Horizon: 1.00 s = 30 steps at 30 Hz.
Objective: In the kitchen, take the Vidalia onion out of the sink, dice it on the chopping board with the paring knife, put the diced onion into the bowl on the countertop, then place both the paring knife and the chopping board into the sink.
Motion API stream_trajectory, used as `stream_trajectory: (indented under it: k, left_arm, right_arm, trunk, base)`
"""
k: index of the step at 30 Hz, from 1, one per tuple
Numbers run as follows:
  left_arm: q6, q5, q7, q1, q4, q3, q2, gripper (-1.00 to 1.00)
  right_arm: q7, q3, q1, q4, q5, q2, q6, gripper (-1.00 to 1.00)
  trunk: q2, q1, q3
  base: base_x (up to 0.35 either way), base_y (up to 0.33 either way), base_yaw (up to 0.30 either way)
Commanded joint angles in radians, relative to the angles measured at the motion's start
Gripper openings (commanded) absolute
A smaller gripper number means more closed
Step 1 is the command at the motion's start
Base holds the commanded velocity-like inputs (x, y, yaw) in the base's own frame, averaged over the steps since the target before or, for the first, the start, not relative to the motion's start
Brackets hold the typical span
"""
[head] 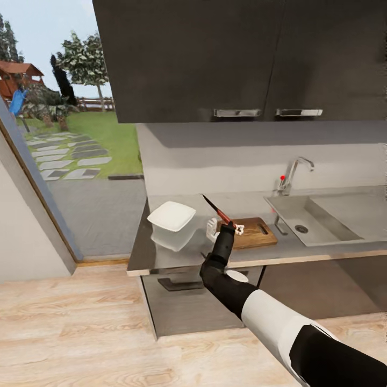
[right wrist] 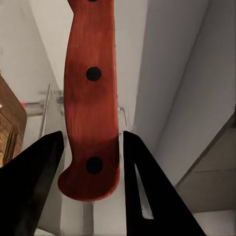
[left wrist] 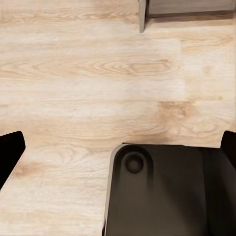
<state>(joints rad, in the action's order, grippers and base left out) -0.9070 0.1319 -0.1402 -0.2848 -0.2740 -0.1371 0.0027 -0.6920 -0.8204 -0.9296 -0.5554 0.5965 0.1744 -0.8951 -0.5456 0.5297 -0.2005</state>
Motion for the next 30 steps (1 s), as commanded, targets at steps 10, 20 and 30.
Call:
stream_trajectory:
  k: [10, 20, 30]
  left_arm:
    - [0.000, 0.003, -0.005, 0.000, -0.001, -0.008, 0.000, 1.00]
    - [0.000, 0.002, -0.006, 0.000, 0.002, -0.009, -0.004, 1.00]
    - [0.000, 0.002, -0.006, 0.000, 0.003, -0.009, -0.004, 1.00]
  right_arm:
    - [0.045, -0.006, -0.002, 0.006, -0.006, 0.000, -0.004, -1.00]
    - [0.203, -0.012, -0.002, 0.017, -0.005, 0.000, -0.004, -1.00]
    - [0.263, -0.015, -0.002, 0.018, -0.004, 0.000, -0.004, -1.00]
  trunk:
    - [-0.001, 0.001, 0.011]
    - [-0.001, 0.001, 0.012]
    - [-0.001, 0.001, 0.012]
  base:
    - [0.133, -0.018, -0.127]
    - [0.054, -0.057, -0.010]
    - [-0.231, -0.079, 0.000]
